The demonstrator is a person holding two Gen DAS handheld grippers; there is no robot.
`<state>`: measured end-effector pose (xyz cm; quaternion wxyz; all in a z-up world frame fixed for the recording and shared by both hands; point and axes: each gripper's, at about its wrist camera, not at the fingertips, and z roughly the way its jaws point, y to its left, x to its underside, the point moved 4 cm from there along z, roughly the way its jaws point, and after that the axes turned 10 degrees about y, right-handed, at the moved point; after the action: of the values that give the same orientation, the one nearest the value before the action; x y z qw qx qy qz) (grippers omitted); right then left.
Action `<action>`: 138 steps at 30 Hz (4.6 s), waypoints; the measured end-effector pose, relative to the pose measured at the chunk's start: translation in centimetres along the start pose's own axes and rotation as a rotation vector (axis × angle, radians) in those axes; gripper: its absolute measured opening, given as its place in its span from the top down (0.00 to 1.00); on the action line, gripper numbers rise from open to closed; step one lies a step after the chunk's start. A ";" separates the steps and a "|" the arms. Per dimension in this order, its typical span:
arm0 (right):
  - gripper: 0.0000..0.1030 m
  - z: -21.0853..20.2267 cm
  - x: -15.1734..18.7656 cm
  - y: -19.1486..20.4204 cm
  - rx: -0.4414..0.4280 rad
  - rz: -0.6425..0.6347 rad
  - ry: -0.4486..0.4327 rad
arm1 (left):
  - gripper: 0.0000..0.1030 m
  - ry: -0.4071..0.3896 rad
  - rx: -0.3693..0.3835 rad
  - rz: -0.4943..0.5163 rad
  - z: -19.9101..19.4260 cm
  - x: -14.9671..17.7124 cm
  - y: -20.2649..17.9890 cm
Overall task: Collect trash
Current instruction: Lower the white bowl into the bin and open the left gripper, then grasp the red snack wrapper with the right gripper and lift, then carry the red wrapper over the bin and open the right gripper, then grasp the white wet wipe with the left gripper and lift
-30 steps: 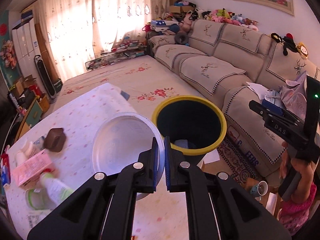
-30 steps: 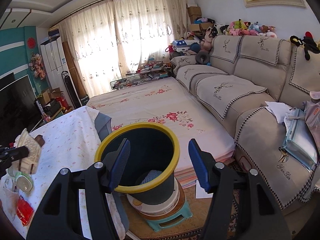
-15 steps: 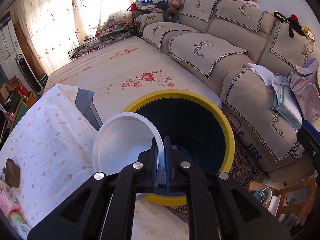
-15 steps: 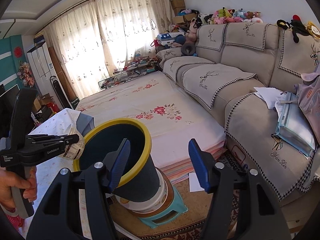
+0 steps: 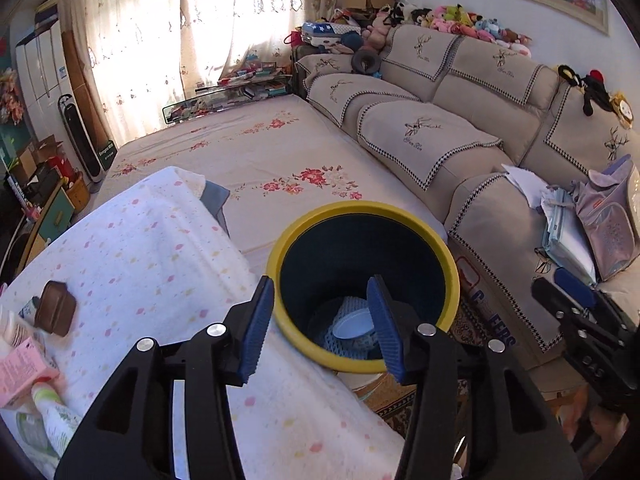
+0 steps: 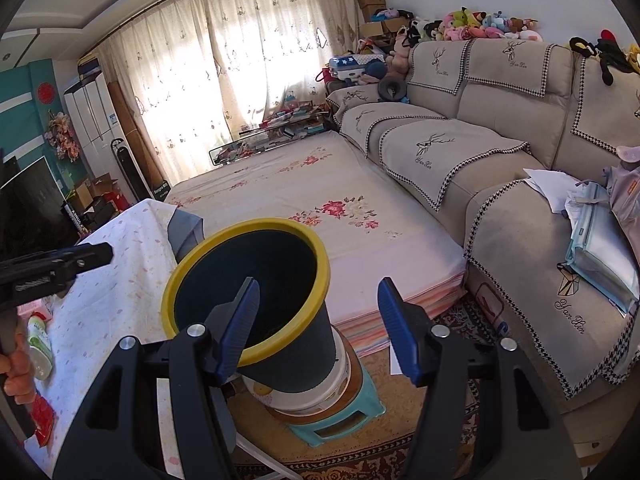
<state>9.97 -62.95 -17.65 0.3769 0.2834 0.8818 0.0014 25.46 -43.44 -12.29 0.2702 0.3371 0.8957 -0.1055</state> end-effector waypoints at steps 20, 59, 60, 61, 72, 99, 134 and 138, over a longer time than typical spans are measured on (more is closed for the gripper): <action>0.40 -0.7 7.6 21.5 -0.364 -0.385 0.162 | 0.11 -0.214 -0.323 -0.476 -22.7 23.7 21.0; 0.75 -2.4 17.4 32.3 -0.589 -0.794 0.383 | 0.11 -0.209 -0.321 -0.567 -23.8 29.7 22.8; 0.75 -2.6 17.0 32.1 -0.593 -0.786 0.376 | 0.11 -0.208 -0.322 -0.565 -23.7 29.7 22.7; 0.75 -2.8 16.7 31.8 -0.597 -0.778 0.369 | 0.11 -0.206 -0.322 -0.564 -23.6 29.7 22.7; 0.73 0.1 6.4 23.9 -0.417 -0.603 0.249 | 0.11 -0.186 -0.315 -0.558 -22.2 29.3 22.3; 0.32 17.1 -2.6 11.7 -0.054 -0.355 0.314 | 0.11 -0.120 -0.305 -0.529 -18.8 27.4 21.8; 0.27 6.0 3.4 15.2 -0.221 -0.368 0.182 | 0.33 0.102 -0.237 -0.442 -8.2 27.3 21.6; 0.27 6.0 3.4 14.8 -0.225 -0.356 0.186 | 0.53 0.112 -0.203 -0.449 -7.8 27.5 21.3</action>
<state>19.46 -50.06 -21.01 0.3173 0.0783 0.9432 0.0594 19.09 -9.51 -21.16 0.2226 0.1060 0.9677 -0.0535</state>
